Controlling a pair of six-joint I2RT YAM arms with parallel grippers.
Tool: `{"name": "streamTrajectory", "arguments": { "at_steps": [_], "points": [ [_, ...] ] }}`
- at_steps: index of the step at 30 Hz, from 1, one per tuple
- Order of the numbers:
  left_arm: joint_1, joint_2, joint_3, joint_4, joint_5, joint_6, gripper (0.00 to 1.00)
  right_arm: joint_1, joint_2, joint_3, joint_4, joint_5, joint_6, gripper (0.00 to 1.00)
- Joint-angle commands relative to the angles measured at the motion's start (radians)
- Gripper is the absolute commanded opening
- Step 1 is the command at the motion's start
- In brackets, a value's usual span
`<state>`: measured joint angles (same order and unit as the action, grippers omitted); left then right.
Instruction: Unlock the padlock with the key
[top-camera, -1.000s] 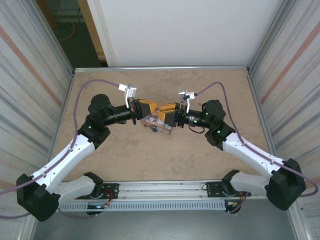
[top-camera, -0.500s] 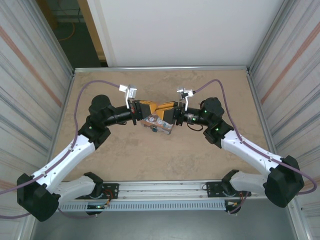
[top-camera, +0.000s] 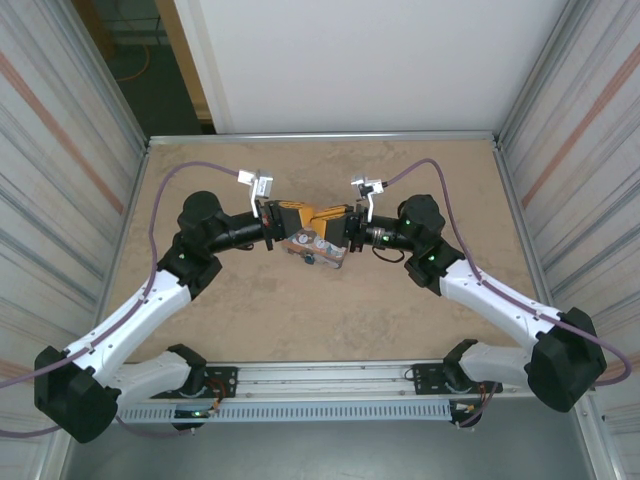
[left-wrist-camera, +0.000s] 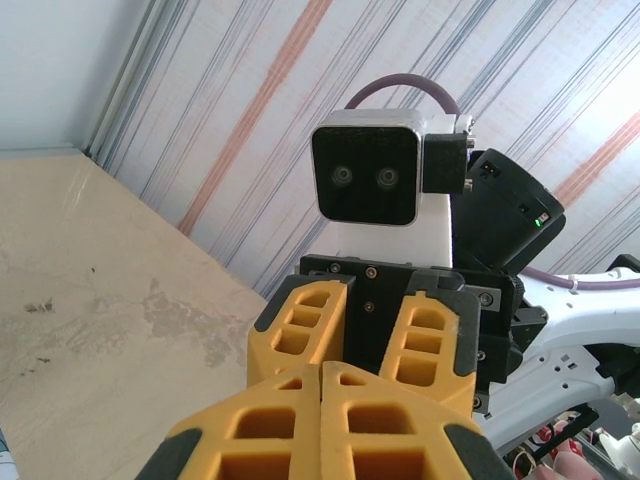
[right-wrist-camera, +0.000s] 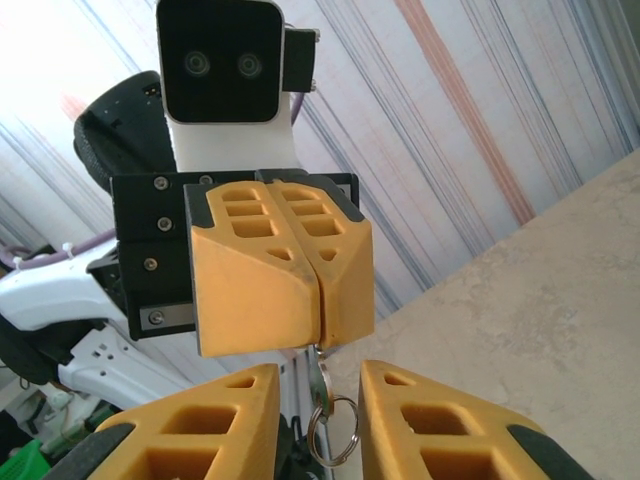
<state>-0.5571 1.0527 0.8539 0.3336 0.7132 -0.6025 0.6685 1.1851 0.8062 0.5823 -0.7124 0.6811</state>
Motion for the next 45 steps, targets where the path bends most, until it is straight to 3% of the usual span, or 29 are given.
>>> {"name": "streamTrajectory", "arguments": {
  "at_steps": [1, 13, 24, 31, 36, 45],
  "points": [
    [0.000, -0.021, -0.006, 0.035, 0.002, -0.006, 0.00, 0.009, 0.004, 0.029, -0.001, -0.021, 0.011, 0.25],
    [0.000, -0.026, -0.007, 0.033, -0.004, -0.004, 0.00, 0.007, 0.005, 0.022, -0.004, -0.015, 0.011, 0.17],
    [0.000, -0.044, -0.019, 0.033, -0.017, 0.000, 0.00, 0.004, -0.011, 0.013, -0.040, 0.012, -0.004, 0.00],
    [0.000, -0.078, -0.030, 0.008, -0.040, 0.025, 0.13, 0.000, -0.042, 0.021, -0.170, 0.043, -0.081, 0.00],
    [0.002, -0.111, -0.032, -0.044, -0.057, 0.062, 0.28, -0.014, -0.062, 0.043, -0.319, 0.059, -0.165, 0.00],
    [0.002, -0.224, -0.047, -0.337, -0.203, 0.230, 0.57, -0.076, -0.051, 0.077, -0.644, 0.097, -0.348, 0.00]
  ]
}}
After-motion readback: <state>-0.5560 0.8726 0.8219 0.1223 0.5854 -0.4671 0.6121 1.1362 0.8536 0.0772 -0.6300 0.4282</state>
